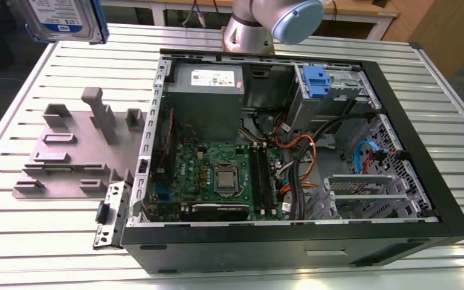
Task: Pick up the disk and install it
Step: 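Pick up the disk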
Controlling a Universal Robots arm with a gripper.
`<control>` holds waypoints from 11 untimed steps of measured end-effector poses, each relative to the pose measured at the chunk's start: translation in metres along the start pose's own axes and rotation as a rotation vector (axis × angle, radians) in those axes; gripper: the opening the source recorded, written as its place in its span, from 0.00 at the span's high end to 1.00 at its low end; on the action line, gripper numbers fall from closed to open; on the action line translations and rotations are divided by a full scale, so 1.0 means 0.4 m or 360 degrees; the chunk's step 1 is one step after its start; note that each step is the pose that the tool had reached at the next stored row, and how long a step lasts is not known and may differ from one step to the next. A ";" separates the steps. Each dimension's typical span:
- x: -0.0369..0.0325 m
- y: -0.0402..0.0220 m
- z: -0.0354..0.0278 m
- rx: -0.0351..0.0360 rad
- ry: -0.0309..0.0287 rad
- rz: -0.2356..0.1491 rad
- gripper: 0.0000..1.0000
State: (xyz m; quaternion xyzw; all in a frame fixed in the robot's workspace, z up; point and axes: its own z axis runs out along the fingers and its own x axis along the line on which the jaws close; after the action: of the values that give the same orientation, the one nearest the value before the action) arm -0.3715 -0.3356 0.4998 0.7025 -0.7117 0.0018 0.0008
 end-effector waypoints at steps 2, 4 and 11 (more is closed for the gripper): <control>0.000 -0.003 0.000 0.0000 -0.00001 0.0000 0.64; 0.000 -0.007 0.000 0.0000 -0.00001 0.0000 0.64; 0.000 -0.018 0.000 0.0000 -0.00001 0.0000 0.64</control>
State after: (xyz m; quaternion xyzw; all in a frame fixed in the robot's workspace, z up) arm -0.3641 -0.3356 0.4998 0.7025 -0.7117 0.0018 0.0007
